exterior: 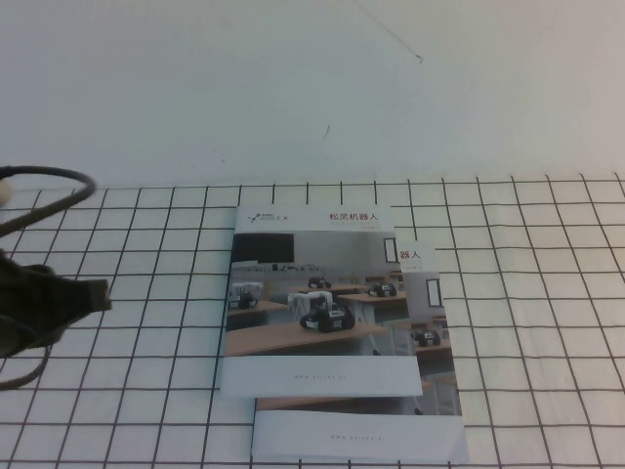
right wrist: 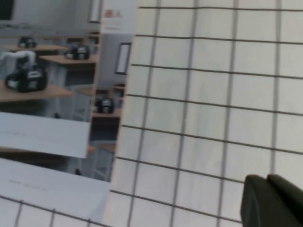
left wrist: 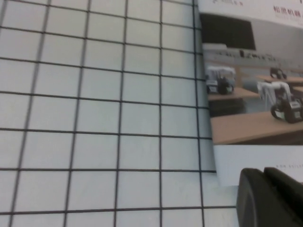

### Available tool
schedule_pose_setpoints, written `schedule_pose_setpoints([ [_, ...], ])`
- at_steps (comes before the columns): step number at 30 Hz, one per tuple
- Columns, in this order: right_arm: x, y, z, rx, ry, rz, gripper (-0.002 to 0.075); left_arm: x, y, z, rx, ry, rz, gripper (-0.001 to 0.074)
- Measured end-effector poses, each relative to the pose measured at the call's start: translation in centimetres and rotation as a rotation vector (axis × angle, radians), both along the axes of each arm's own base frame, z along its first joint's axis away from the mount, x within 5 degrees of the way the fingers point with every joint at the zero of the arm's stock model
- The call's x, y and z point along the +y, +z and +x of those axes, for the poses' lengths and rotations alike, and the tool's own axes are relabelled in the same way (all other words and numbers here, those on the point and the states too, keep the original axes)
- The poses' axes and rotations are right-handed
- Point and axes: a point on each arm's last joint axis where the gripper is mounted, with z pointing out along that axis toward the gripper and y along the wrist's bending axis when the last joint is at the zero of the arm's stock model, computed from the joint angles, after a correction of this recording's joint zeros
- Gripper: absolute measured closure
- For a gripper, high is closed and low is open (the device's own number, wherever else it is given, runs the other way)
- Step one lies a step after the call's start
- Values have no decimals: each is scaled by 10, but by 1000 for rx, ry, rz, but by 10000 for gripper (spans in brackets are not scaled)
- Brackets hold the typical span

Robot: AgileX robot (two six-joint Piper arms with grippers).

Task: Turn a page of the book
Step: Open the closed book

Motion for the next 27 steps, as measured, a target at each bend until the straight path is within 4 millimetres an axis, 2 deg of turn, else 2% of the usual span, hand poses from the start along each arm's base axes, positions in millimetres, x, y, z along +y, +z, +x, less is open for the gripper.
schedule_pose_setpoints([
  [5,19,-10,18,-56,213,158,728,-18,-22,35,73,-154,-63,738],
  [9,30,-21,33,-79,295,267,728,-30,-39,61,113,-231,-131,738],
  [14,56,-46,44,-17,398,289,728,-41,-70,90,178,-270,-211,738],
  [18,86,-64,49,8,454,266,713,-45,-93,102,230,-272,-239,738],
  [21,98,-77,55,28,459,252,651,-46,-109,108,273,-260,-250,738],
  [27,107,-94,80,58,423,278,445,-45,-131,115,310,-256,-227,738],
])
